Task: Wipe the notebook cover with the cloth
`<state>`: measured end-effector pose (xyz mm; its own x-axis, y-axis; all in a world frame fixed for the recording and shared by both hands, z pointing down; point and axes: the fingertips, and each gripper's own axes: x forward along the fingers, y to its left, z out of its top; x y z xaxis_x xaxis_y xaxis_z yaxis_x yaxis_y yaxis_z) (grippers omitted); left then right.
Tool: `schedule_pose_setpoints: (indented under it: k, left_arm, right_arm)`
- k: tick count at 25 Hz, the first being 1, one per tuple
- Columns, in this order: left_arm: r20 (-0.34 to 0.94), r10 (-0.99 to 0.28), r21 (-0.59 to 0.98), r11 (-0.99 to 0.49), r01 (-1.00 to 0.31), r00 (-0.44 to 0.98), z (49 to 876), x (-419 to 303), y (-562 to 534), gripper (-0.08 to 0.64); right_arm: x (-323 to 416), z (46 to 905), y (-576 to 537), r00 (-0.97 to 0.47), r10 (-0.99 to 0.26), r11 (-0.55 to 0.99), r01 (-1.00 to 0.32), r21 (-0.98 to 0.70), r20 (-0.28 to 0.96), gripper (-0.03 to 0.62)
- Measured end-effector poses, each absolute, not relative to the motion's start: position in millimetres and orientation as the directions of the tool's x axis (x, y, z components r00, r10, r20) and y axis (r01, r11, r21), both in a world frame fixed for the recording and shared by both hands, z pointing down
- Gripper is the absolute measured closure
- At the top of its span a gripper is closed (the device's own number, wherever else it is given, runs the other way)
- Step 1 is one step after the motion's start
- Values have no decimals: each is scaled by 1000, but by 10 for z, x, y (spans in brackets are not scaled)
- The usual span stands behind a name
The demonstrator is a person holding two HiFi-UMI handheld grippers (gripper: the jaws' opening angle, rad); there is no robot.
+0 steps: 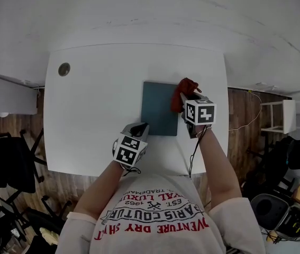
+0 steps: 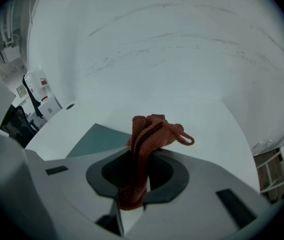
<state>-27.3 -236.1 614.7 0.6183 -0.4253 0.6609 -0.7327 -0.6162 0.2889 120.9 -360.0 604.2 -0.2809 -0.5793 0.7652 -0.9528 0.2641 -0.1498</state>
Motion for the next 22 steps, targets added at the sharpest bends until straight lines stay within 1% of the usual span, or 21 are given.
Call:
schedule_pose_setpoints:
  k: [3,6,9,11,16,22]
  left_arm:
    - [658,-430,290,-614,-734,619,6142,-279,-2351,549]
    - [655,-411,330,-599,-730,634,6150,-285,-2366,549]
    - [657,-399,351,-589,-728,640,6149,-292,-2368,549]
    - [662,-397,338,-598,-727,635,6142,-290,-2348,549]
    - [671,-385,320,-621,-716,634,6131,-307,-2264,549]
    - [659,-378,360,-601,-714,651,6154,-350,-2228,549]
  right_arm:
    - [1127,5910,-3557,-314,-585,286,-943,-171,748,518]
    - [802,5745,-3484,-419,-580,369,-900,-233,699,518]
    - [398,5675,-3354,-518,-540,446,-844,-297,663,518]
    - [163,5681,-3263,-571,-506,468,-812,-350,647,518]
    - [-183,5788,-3172,-622,-458,453,-778,-436,635,518]
    - [-280,6003,-3167,-656,-399,410,-753,-515,641,518]
